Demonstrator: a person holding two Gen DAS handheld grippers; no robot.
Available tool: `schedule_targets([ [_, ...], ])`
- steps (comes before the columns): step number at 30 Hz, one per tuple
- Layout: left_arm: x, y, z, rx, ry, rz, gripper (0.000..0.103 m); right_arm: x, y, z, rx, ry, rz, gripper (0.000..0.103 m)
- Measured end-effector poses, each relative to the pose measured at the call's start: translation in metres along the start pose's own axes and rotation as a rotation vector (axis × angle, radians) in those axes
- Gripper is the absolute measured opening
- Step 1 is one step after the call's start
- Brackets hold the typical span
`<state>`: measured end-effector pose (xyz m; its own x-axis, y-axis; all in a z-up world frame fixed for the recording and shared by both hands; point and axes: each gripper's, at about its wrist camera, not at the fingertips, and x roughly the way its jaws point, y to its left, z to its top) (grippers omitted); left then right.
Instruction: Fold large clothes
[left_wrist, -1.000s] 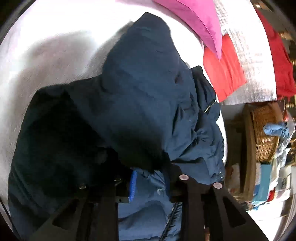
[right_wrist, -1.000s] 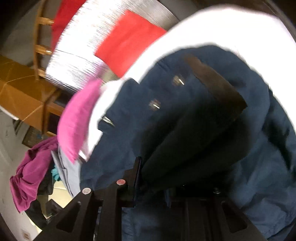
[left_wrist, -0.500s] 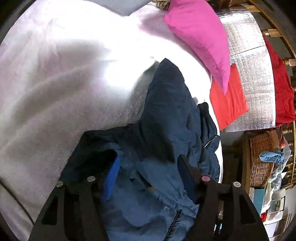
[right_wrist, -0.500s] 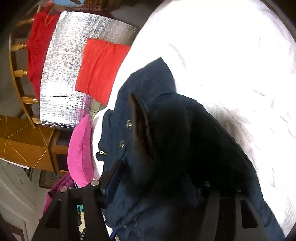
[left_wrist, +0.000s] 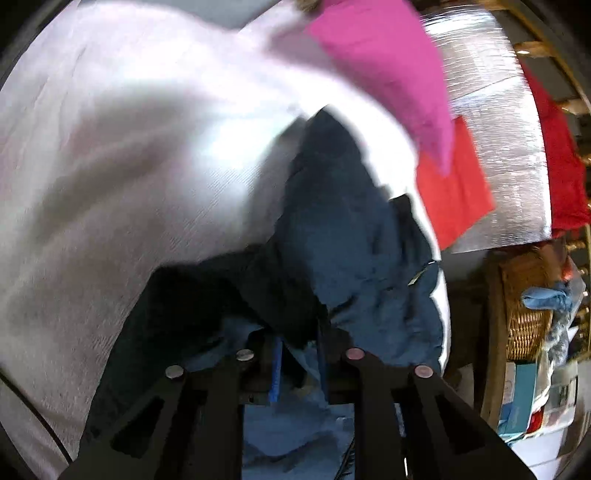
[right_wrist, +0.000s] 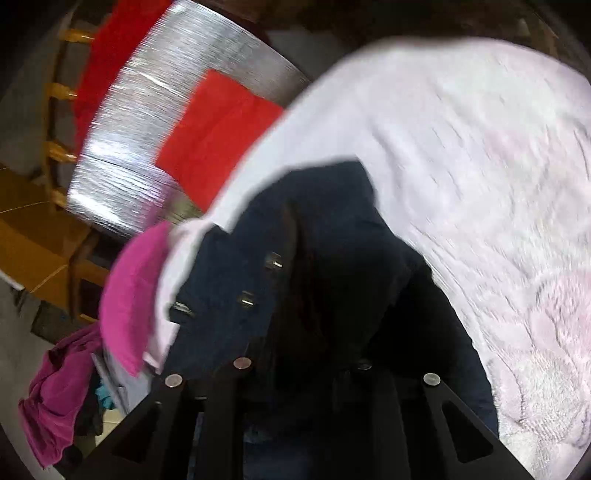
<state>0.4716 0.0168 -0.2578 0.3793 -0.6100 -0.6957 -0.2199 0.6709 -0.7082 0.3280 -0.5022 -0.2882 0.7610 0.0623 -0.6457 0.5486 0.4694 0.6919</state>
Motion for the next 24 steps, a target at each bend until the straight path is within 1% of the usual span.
schedule_targets([
  [1,-0.001,0.001,0.000,-0.013,0.003,-0.003,0.026,-0.001,-0.002,0.001,0.019,0.007,0.013,0.022],
  [2,-0.005,0.002,0.001,-0.024,0.000,0.001,0.036,-0.005,-0.003,0.001,0.039,0.009,0.031,0.025],
  [3,-0.007,0.003,0.000,-0.030,-0.001,0.008,0.044,-0.008,-0.003,0.002,0.049,0.009,0.040,0.026],
  [4,-0.010,0.004,-0.001,-0.040,-0.004,0.004,0.059,-0.011,-0.002,0.002,0.058,0.013,0.050,0.028],
  [5,-0.011,0.006,-0.002,-0.050,-0.004,-0.006,0.063,-0.012,-0.002,0.001,0.057,0.014,0.060,0.032],
  [7,-0.015,0.010,-0.004,-0.070,0.013,-0.020,0.065,-0.014,-0.005,-0.001,0.052,0.019,0.059,0.036],
  [8,-0.016,0.012,-0.006,-0.073,0.018,-0.028,0.068,-0.013,-0.007,-0.002,0.055,0.029,0.058,0.044],
  [9,-0.016,0.012,-0.007,-0.075,0.021,-0.035,0.069,-0.011,-0.008,-0.004,0.061,0.037,0.065,0.056],
  [11,-0.015,0.014,-0.006,-0.079,0.026,-0.061,0.069,-0.006,-0.006,-0.006,0.058,0.046,0.085,0.058],
  [13,-0.008,0.011,-0.002,-0.093,0.014,-0.085,0.069,-0.002,0.000,-0.008,0.024,0.039,0.077,0.058],
  [16,-0.003,0.013,0.007,-0.132,-0.022,-0.130,0.068,0.005,-0.001,-0.007,0.009,0.010,0.055,0.057],
  [17,-0.003,0.013,0.008,-0.139,-0.032,-0.149,0.068,0.007,-0.002,-0.006,0.007,-0.001,0.046,0.053],
  [18,-0.004,0.011,0.010,-0.133,-0.045,-0.163,0.068,0.007,-0.003,-0.005,0.003,-0.008,0.037,0.044],
  [19,-0.003,0.009,0.010,-0.125,-0.050,-0.164,0.066,0.007,-0.003,-0.003,-0.011,-0.018,0.019,0.039],
  [21,0.000,0.007,0.011,-0.115,-0.062,-0.161,0.050,0.006,-0.001,-0.002,-0.032,-0.027,0.012,0.030],
  [23,0.002,0.007,0.011,-0.112,-0.069,-0.140,0.022,0.000,0.006,-0.002,-0.075,-0.051,0.006,0.023],
  [24,0.004,0.007,0.011,-0.114,-0.066,-0.142,0.021,-0.003,0.009,-0.002,-0.090,-0.063,0.006,0.021],
])
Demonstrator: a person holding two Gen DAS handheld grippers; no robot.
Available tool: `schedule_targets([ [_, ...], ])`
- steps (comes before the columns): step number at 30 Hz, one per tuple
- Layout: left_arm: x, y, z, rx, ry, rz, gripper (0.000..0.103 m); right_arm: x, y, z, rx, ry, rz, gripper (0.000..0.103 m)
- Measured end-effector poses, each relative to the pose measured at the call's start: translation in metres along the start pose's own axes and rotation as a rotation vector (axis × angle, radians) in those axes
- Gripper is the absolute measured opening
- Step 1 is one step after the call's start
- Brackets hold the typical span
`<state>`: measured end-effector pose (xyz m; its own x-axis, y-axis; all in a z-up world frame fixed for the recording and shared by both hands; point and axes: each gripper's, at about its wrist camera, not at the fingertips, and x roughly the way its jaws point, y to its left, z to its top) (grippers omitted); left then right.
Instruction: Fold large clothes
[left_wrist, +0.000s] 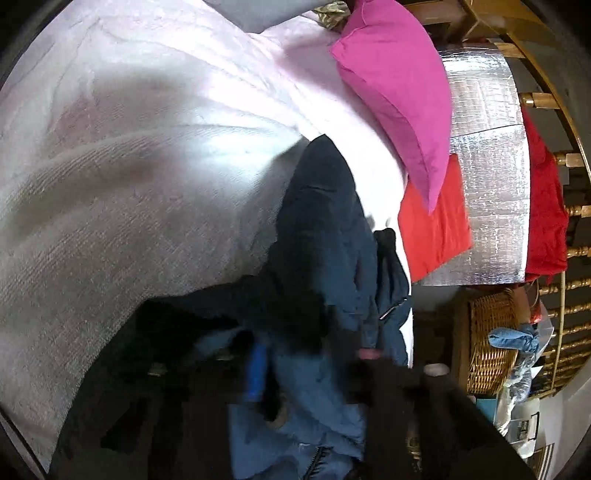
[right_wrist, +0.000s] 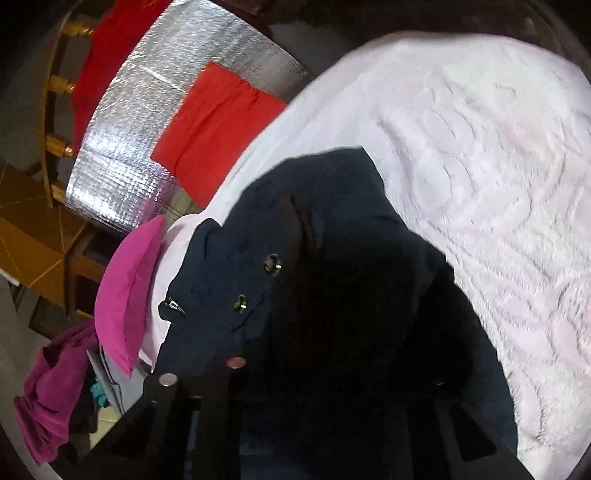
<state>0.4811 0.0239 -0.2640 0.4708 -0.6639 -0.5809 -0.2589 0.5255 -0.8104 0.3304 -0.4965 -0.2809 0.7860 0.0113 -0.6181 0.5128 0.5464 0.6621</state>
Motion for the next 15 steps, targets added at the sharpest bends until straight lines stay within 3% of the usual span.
schedule_targets([
  [2,-0.004,0.000,-0.001,0.003,-0.010,-0.005,0.013,-0.009,0.008,0.002,-0.025,-0.034,0.017,0.020],
  [5,-0.019,-0.009,-0.006,0.039,-0.042,-0.022,0.011,-0.023,0.014,0.004,-0.031,-0.070,0.055,0.019],
  [10,-0.026,-0.015,-0.016,0.102,-0.071,0.038,0.011,-0.031,0.015,0.000,-0.047,-0.074,0.046,0.019],
  [12,-0.012,-0.006,-0.017,0.104,-0.025,0.118,0.012,-0.017,0.007,-0.002,-0.040,-0.022,-0.004,0.019],
  [15,-0.005,0.006,-0.013,0.053,0.019,0.140,0.028,-0.002,-0.008,-0.002,-0.001,0.036,-0.035,0.023],
])
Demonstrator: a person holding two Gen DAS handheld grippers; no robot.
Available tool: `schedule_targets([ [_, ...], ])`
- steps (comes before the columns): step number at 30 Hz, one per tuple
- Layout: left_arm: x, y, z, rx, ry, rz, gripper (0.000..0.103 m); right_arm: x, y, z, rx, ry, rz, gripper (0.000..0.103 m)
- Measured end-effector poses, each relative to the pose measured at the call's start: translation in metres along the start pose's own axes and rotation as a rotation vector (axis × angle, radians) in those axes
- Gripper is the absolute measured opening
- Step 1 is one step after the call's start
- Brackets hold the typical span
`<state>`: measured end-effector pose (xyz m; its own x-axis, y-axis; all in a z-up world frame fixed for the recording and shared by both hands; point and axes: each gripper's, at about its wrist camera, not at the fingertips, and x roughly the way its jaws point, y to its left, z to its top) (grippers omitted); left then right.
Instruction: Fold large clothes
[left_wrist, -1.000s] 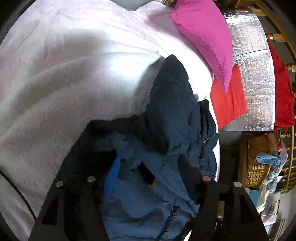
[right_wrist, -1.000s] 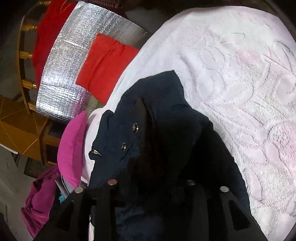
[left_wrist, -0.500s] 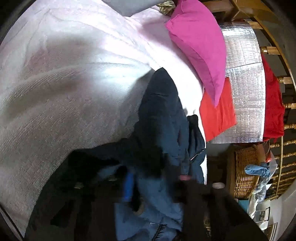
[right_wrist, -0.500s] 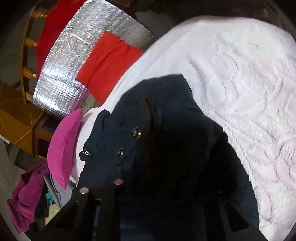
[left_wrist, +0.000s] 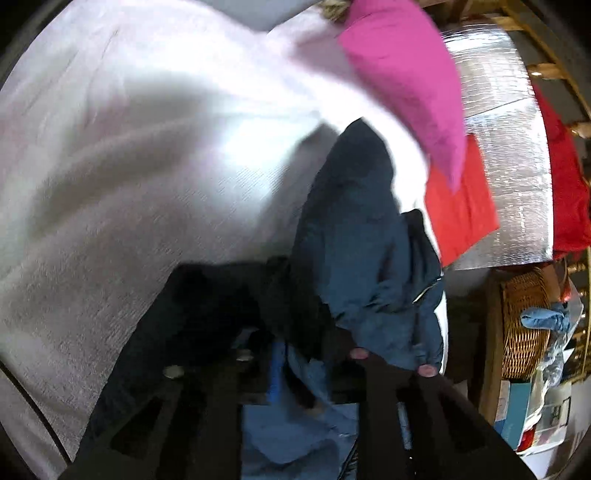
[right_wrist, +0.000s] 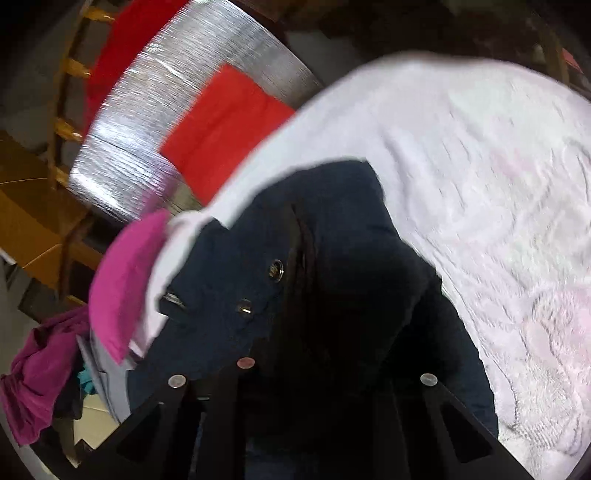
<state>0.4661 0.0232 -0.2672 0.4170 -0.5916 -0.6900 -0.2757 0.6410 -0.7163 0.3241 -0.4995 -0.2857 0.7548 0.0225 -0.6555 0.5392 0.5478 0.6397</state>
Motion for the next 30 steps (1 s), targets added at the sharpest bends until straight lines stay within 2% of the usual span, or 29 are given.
schedule_targets([
  [3,-0.006,0.004,0.001,-0.024,0.021,-0.018,0.044,-0.004,-0.007,0.002,0.051,0.021,0.031,0.030],
  [4,-0.007,0.004,0.000,-0.021,0.038,-0.026,0.053,-0.006,-0.008,0.003,0.061,0.031,0.037,0.033],
  [5,-0.009,0.004,-0.001,-0.018,0.047,-0.033,0.058,-0.008,-0.010,0.003,0.071,0.032,0.048,0.042],
  [6,-0.010,0.005,-0.003,-0.016,0.052,-0.039,0.059,-0.010,-0.012,0.003,0.083,0.028,0.059,0.054],
  [7,-0.012,0.004,-0.005,-0.012,0.055,-0.042,0.060,-0.012,-0.013,0.003,0.095,0.022,0.077,0.057],
  [13,-0.001,-0.016,-0.017,0.063,0.082,-0.080,0.063,0.001,-0.007,-0.003,0.097,0.024,0.105,0.060],
  [14,0.001,-0.017,-0.020,0.075,0.084,-0.082,0.061,0.005,-0.005,-0.004,0.080,0.030,0.094,0.056],
  [15,0.004,-0.019,-0.021,0.085,0.081,-0.078,0.060,0.009,-0.001,-0.005,0.057,0.035,0.075,0.038],
  [17,0.010,-0.024,-0.022,0.118,0.059,-0.057,0.038,0.011,0.006,-0.007,0.010,0.022,0.049,0.032],
  [18,0.011,-0.025,-0.023,0.124,0.053,-0.048,0.036,0.009,0.008,-0.007,-0.003,0.016,0.049,0.025],
  [20,0.005,-0.026,-0.024,0.134,0.028,-0.052,0.023,-0.002,0.017,-0.006,-0.053,-0.009,0.055,0.020],
  [23,-0.011,-0.034,-0.027,0.171,-0.009,-0.073,0.018,-0.020,0.026,-0.005,-0.097,-0.045,0.091,0.019],
  [26,-0.021,-0.040,-0.032,0.200,-0.037,-0.065,0.017,-0.029,0.027,-0.005,-0.106,-0.042,0.120,0.019],
  [28,-0.014,-0.041,-0.032,0.205,-0.032,-0.038,0.017,-0.024,0.020,-0.005,-0.097,-0.007,0.112,0.019],
  [30,0.002,-0.032,-0.031,0.208,0.016,0.034,0.023,-0.009,0.015,-0.006,-0.097,0.048,0.071,0.019],
])
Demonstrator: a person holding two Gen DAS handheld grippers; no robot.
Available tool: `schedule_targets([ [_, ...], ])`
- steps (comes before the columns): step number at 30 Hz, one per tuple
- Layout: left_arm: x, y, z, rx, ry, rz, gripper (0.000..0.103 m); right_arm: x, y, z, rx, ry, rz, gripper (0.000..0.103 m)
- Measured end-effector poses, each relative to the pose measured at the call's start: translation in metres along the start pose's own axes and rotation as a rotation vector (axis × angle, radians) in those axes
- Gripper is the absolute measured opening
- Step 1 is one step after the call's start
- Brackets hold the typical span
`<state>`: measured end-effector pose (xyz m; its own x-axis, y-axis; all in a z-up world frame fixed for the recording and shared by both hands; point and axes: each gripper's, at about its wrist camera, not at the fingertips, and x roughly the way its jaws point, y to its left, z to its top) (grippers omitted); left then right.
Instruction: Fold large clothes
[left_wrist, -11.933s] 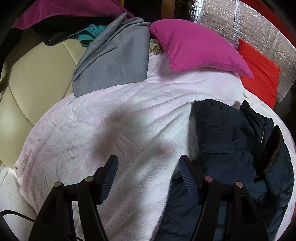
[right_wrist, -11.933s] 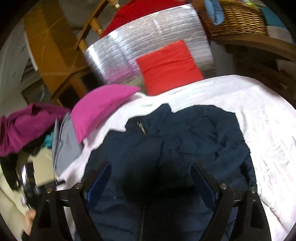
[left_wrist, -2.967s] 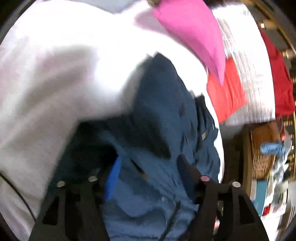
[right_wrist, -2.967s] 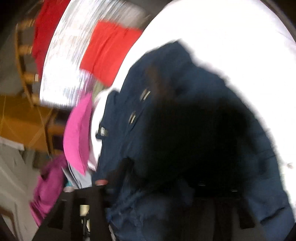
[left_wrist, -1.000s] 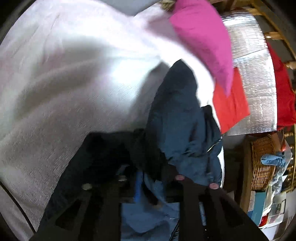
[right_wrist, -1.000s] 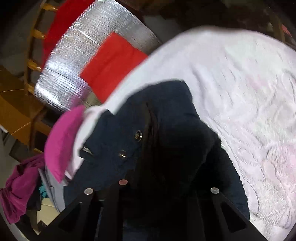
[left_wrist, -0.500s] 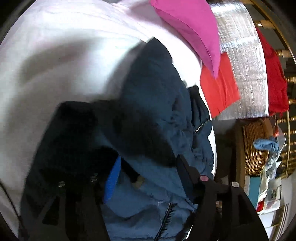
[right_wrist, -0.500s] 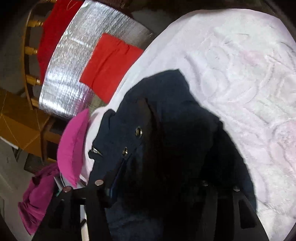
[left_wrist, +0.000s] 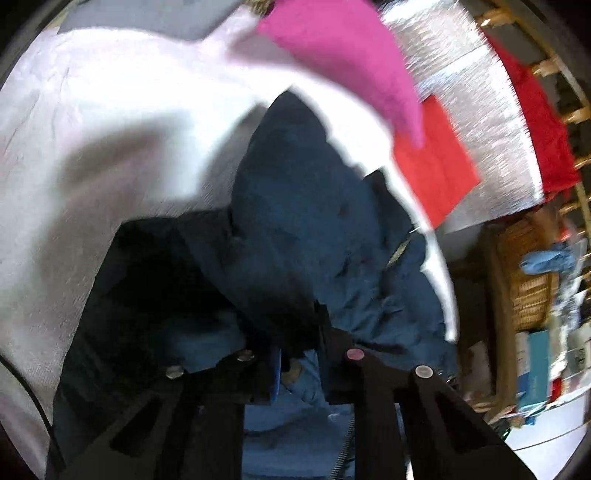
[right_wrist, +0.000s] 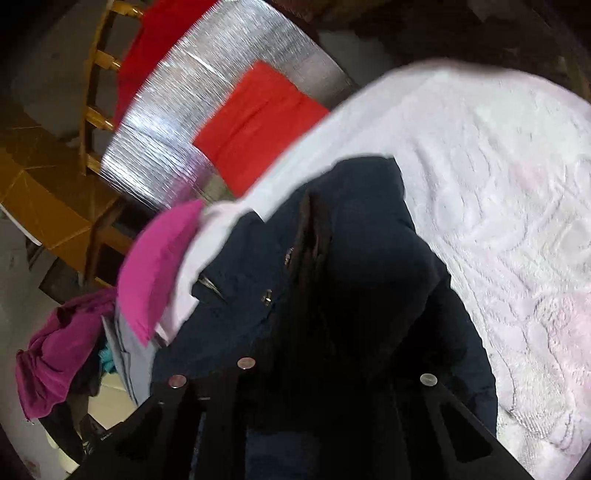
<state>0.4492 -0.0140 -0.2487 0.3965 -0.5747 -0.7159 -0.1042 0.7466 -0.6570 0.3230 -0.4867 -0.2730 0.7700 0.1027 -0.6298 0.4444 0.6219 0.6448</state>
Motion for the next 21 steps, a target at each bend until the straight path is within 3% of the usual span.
schedule_targets([
  [1,0.006,0.004,0.000,-0.011,0.023,0.017,0.031,0.007,-0.004,-0.001,0.006,0.025,-0.017,0.021],
  [4,0.003,0.009,0.003,-0.050,0.050,-0.012,0.036,0.009,-0.016,0.001,0.073,0.072,-0.016,0.036],
  [6,-0.003,0.011,0.003,-0.057,0.057,-0.020,0.045,0.002,-0.018,0.002,0.087,0.072,0.009,0.053],
  [8,-0.010,0.015,-0.001,-0.072,0.077,-0.016,0.047,-0.007,-0.014,0.002,0.060,0.076,0.020,0.059],
  [11,-0.017,0.012,-0.014,-0.061,0.125,0.001,0.048,-0.013,-0.009,0.001,-0.006,0.159,0.014,0.060],
  [14,-0.034,0.014,-0.026,-0.030,0.145,-0.014,0.048,-0.033,-0.006,0.003,-0.100,0.185,0.020,0.059],
  [18,-0.060,-0.007,-0.032,0.081,0.075,-0.008,0.048,-0.062,0.001,0.004,-0.188,0.151,0.050,0.042],
  [21,-0.072,-0.026,-0.034,0.147,-0.007,-0.015,0.050,-0.076,0.012,0.004,-0.218,0.102,0.114,0.042],
])
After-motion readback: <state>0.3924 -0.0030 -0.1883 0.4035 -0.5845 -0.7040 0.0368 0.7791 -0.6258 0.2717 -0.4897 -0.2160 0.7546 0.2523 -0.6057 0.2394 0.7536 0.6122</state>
